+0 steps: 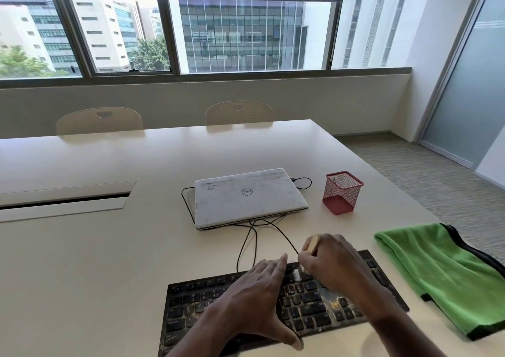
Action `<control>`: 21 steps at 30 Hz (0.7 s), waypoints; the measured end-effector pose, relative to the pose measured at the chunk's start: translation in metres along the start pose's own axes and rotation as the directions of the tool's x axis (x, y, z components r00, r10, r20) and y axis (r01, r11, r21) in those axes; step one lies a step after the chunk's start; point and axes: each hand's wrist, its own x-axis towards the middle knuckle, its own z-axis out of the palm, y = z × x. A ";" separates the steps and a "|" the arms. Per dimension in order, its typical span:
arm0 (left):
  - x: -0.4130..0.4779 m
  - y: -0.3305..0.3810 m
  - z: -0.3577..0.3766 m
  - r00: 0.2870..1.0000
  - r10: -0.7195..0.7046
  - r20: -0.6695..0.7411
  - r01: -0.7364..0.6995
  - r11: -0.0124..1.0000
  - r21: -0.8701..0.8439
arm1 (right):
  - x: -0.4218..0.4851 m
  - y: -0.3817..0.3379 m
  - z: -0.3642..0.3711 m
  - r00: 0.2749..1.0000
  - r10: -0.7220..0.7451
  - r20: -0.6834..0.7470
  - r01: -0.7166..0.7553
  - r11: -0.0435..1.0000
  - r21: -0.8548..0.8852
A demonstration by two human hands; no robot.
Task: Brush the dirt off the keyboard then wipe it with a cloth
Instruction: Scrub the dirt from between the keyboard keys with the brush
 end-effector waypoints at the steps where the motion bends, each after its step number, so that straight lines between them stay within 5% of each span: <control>1: 0.001 -0.001 0.000 1.000 0.001 -0.003 -0.001 1.000 0.005 | -0.001 -0.001 -0.001 1.000 0.003 0.000 -0.003 1.000 -0.004; 16: 0.006 0.000 0.002 0.999 0.009 -0.033 -0.007 0.998 0.058 | -0.002 0.004 -0.006 0.994 0.047 -0.103 -0.041 0.997 0.063; 21: 0.008 0.001 0.002 0.999 0.010 -0.033 -0.008 0.999 0.052 | -0.003 0.005 -0.005 1.000 0.003 -0.030 0.001 0.994 0.112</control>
